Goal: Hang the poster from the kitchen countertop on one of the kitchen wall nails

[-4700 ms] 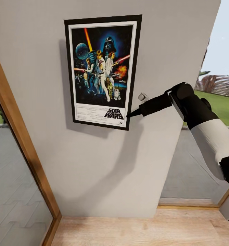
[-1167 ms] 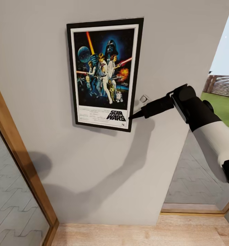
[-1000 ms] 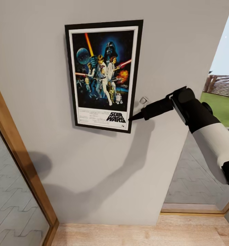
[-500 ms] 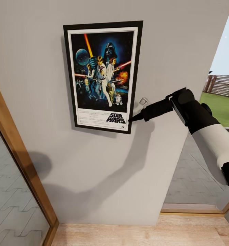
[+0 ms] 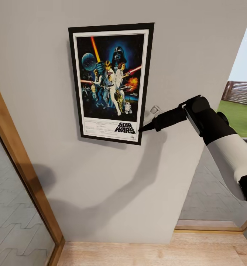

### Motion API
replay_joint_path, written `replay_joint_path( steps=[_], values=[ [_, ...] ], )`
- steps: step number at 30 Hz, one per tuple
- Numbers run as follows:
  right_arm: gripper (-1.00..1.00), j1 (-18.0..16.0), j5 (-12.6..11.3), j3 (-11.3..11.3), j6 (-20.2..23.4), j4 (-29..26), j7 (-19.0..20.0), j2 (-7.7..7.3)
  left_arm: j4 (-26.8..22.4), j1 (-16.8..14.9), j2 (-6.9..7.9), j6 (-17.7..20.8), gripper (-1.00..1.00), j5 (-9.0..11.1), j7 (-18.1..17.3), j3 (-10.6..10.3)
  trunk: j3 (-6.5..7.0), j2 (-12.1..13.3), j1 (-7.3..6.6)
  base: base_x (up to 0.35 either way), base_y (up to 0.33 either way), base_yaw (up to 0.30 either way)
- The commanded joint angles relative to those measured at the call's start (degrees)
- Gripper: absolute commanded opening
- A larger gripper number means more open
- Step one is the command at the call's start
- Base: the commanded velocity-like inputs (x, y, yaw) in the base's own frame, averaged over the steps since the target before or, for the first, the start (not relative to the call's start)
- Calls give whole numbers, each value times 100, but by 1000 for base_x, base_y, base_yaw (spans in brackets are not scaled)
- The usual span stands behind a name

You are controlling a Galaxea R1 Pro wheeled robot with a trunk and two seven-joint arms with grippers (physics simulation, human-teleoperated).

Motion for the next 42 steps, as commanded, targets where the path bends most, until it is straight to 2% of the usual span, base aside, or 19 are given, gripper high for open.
replay_joint_path(
  steps=[1,20,42],
  values=[
    [-100,-8,11,9,74,-2,36,-3,-2,-1,1,-9,100,22,-16,-5,-12,-13,4,0,66,0],
    [-100,-8,11,9,74,-2,36,-3,-2,-1,2,-7,100,19,-16,-4,-12,-13,4,13,93,0],
    [-100,-8,11,9,74,-2,36,-3,-4,-1,6,-10,100,19,-16,-5,-12,-13,4,2,-8,0]
  ],
)
